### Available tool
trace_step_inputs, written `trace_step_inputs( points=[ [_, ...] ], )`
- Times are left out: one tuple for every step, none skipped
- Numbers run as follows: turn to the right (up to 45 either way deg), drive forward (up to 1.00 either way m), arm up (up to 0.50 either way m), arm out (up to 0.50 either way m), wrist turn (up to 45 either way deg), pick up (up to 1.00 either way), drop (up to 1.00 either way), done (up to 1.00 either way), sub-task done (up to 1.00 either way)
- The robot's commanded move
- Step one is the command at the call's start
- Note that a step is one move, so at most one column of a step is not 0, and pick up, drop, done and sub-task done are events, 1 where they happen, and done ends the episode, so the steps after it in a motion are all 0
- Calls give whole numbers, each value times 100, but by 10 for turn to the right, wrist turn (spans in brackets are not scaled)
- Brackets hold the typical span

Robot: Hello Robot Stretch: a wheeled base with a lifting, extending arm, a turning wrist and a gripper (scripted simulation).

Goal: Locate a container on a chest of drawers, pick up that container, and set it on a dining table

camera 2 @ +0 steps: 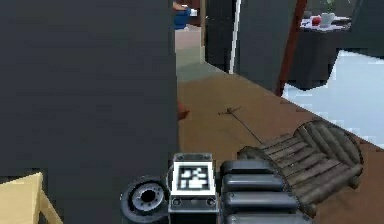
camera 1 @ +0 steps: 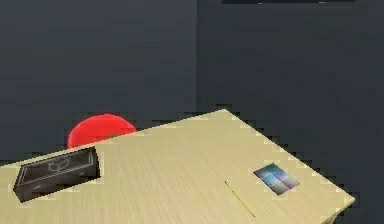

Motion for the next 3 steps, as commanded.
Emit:
trace_step_inputs(
  points=[
    [450,0,0,0,0,0,0,0,0],
    [-450,0,0,0,0,0,0,0,0],
    [-450,0,0,0,0,0,0,0,0]
  ],
)
